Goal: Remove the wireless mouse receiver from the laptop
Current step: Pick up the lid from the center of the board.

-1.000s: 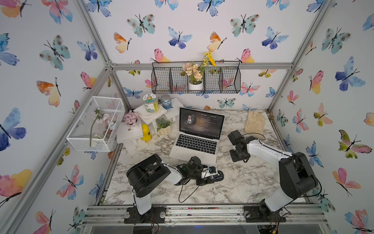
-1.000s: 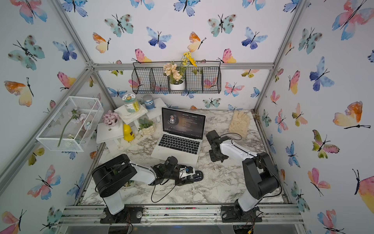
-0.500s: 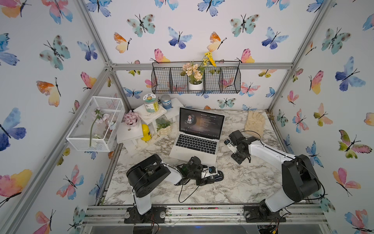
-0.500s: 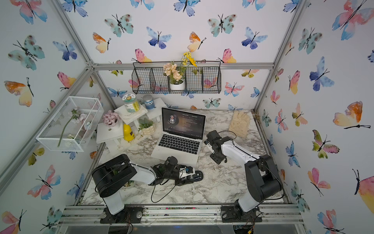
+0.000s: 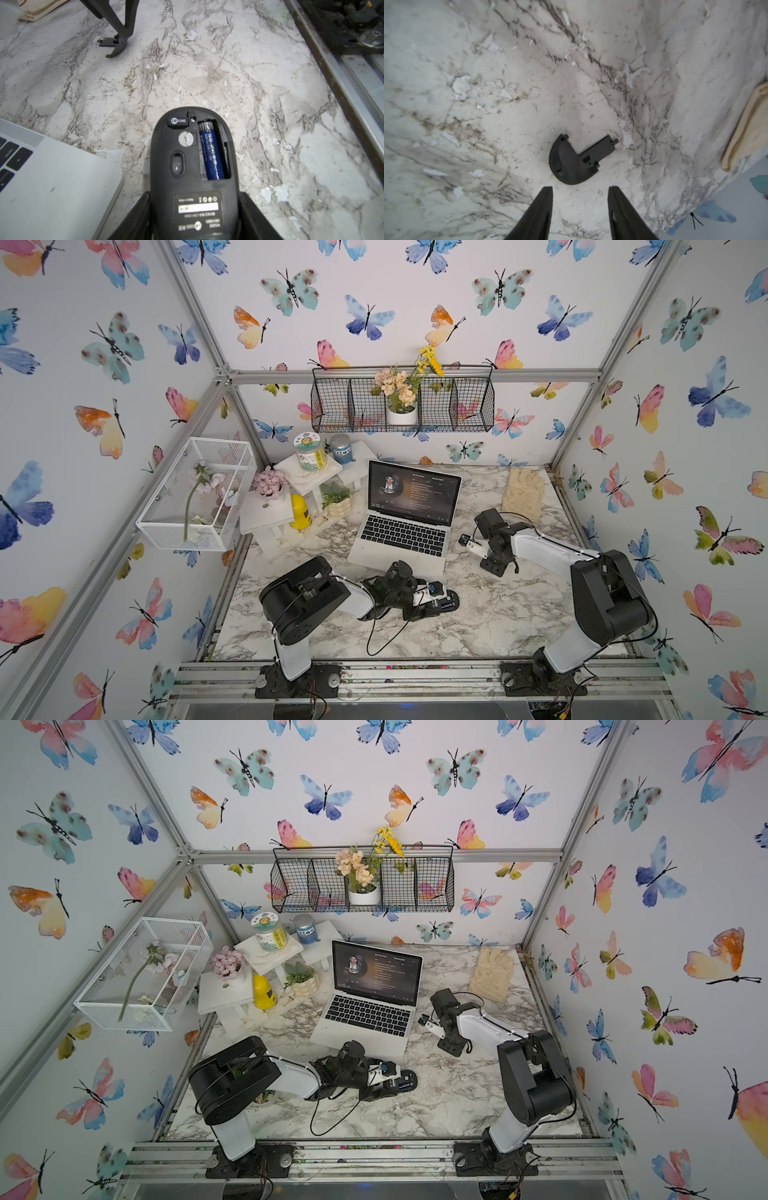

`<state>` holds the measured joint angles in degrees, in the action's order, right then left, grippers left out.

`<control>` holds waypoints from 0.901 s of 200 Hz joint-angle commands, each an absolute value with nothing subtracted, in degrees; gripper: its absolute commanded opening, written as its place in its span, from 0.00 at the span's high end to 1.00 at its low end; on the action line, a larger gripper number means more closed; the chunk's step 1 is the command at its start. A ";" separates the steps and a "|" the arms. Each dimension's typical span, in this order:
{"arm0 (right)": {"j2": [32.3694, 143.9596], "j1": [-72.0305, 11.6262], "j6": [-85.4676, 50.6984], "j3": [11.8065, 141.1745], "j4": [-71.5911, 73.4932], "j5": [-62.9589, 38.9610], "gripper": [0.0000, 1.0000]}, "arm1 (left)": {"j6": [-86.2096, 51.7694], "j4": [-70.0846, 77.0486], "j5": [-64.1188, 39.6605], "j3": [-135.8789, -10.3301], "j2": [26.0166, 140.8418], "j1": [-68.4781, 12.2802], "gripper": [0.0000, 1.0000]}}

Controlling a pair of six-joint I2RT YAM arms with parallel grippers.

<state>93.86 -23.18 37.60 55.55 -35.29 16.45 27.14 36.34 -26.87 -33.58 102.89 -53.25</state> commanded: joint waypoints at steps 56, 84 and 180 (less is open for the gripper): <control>98.75 -22.68 39.94 55.02 -36.52 8.82 0.55 | 27.14 30.17 -25.15 -32.11 103.03 -53.35 1.00; 99.68 -22.35 40.10 54.81 -36.21 8.76 0.59 | 27.16 30.31 -25.31 -32.05 102.79 -53.35 1.00; 101.05 -20.24 35.05 60.71 -39.80 5.88 0.98 | 27.06 30.68 -25.65 -31.62 101.89 -53.39 1.00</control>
